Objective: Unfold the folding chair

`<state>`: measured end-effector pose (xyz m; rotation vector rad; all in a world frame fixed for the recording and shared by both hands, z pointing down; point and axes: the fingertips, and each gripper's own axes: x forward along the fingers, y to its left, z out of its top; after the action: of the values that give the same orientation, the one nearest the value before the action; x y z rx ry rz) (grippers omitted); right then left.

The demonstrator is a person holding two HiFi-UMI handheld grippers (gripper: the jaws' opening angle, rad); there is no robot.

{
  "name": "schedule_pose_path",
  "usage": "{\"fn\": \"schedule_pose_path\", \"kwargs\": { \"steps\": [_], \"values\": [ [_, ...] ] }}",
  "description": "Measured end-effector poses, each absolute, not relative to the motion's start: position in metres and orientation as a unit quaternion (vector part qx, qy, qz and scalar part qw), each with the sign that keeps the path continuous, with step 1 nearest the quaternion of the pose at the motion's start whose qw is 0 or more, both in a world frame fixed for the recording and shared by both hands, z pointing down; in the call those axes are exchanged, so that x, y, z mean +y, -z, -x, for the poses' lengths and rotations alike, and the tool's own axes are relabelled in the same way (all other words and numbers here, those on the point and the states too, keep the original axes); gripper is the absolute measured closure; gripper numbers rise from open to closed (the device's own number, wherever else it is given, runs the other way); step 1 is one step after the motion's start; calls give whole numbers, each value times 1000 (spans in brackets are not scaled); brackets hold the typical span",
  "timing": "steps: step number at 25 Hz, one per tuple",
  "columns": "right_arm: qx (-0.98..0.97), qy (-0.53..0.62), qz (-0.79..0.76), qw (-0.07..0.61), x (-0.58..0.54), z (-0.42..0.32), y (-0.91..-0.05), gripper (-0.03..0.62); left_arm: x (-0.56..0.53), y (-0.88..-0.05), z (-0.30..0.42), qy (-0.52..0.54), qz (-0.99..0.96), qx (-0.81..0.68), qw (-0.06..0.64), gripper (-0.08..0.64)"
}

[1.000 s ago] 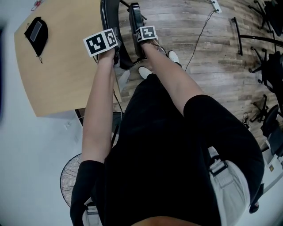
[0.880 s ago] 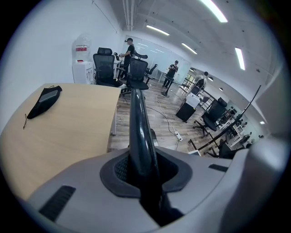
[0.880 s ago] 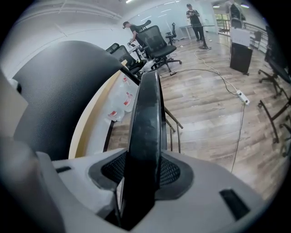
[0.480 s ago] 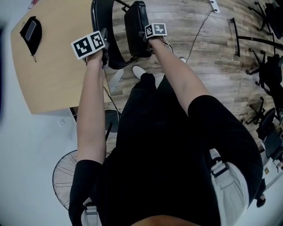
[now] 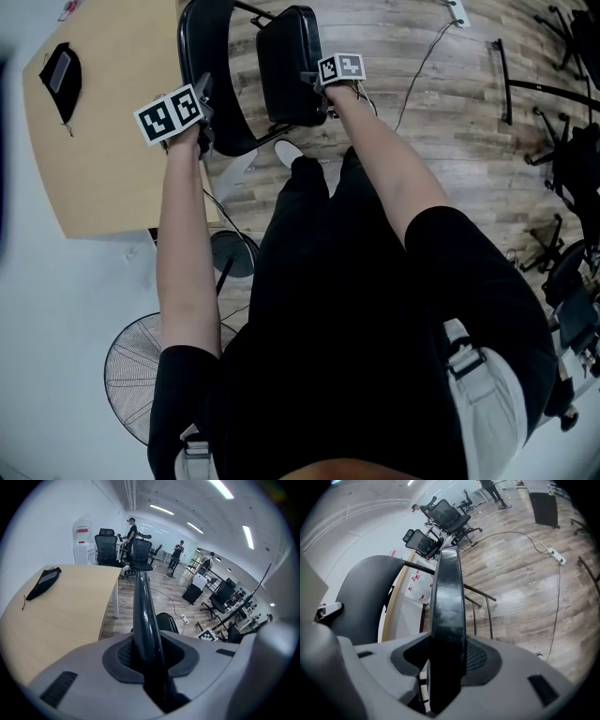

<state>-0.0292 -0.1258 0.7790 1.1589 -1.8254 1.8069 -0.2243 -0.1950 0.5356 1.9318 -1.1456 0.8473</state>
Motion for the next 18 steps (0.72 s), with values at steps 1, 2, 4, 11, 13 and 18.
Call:
{"fn": "schedule_pose_path", "kwargs": {
  "steps": [1, 2, 4, 11, 13, 18],
  "values": [
    [-640, -636, -401, 159, -124, 22, -782, 411, -194, -537, 222, -329, -750, -444, 363, 486],
    [-642, -637, -397, 156, -122, 16, -785, 410, -193, -539, 219, -330, -749, -444, 364, 485],
    [-649, -637, -388, 149, -119, 4, -790, 410, -191, -541, 213, -334, -749, -441, 365, 485],
    [-660, -646, -363, 127, -114, -22, -807, 408, -193, -554, 216, -335, -744, -439, 377, 485],
    [-665, -646, -356, 121, -115, -28, -812, 407, -195, -559, 222, -333, -738, -443, 385, 485],
    [-672, -650, -340, 104, -112, -49, -827, 403, -199, -570, 221, -330, -736, -441, 394, 483]
  ]
}}
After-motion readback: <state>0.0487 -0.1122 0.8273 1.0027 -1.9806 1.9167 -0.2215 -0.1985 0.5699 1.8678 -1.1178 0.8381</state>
